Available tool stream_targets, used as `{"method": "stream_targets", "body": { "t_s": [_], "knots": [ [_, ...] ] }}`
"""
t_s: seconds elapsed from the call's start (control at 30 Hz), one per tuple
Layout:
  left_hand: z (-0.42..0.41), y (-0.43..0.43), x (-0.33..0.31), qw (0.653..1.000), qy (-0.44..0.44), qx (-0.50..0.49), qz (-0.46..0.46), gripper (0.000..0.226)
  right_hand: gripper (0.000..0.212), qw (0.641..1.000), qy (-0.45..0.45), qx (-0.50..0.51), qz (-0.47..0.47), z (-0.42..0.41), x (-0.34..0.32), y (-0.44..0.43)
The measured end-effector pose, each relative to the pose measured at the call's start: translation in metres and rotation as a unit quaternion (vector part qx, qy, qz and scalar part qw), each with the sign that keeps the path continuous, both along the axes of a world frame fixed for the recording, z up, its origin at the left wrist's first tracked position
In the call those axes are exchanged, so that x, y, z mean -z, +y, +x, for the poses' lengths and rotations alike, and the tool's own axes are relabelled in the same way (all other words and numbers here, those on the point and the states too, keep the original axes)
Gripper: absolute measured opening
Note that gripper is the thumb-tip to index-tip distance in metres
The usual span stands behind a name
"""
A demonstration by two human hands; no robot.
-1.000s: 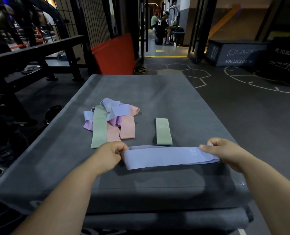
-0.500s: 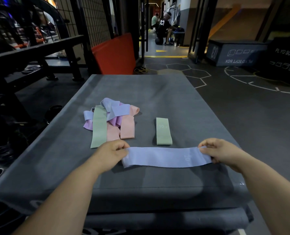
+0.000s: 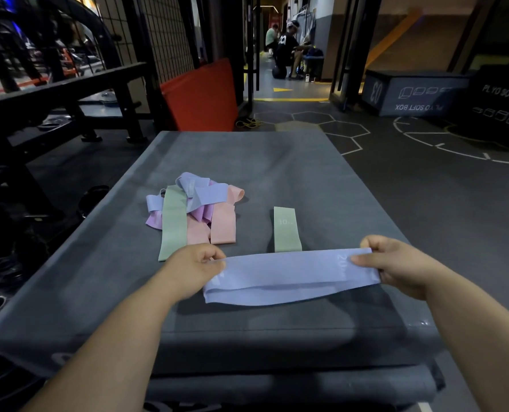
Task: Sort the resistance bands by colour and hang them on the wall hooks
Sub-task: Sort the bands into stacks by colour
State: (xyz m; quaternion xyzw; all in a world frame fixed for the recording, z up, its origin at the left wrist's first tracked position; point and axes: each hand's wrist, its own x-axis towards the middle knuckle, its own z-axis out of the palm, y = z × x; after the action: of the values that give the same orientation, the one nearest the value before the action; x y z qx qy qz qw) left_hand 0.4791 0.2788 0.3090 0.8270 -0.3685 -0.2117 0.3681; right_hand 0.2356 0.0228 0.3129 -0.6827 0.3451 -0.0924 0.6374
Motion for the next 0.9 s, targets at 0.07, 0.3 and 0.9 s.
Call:
{"method": "stream_targets", "body": {
  "t_s": [0.07,0.3,0.9],
  "knots": [
    [0.000,0.001,0.000,1.000,-0.011,-0.007,0.009,0.015,0.026,0.999,-0.010,0.002,0.035,-0.002,-0.002,-0.003],
    [0.002,0.004,0.012,0.990,-0.077,0.007,0.120,0.008,0.025,0.986,0.127,-0.019,-0.102,-0.004,0.008,-0.005],
    [0.006,-0.002,0.020,0.983,-0.074,-0.030,0.163,0.037,0.025,0.917,0.273,-0.034,-0.288,0.000,-0.001,0.003]
  ]
}}
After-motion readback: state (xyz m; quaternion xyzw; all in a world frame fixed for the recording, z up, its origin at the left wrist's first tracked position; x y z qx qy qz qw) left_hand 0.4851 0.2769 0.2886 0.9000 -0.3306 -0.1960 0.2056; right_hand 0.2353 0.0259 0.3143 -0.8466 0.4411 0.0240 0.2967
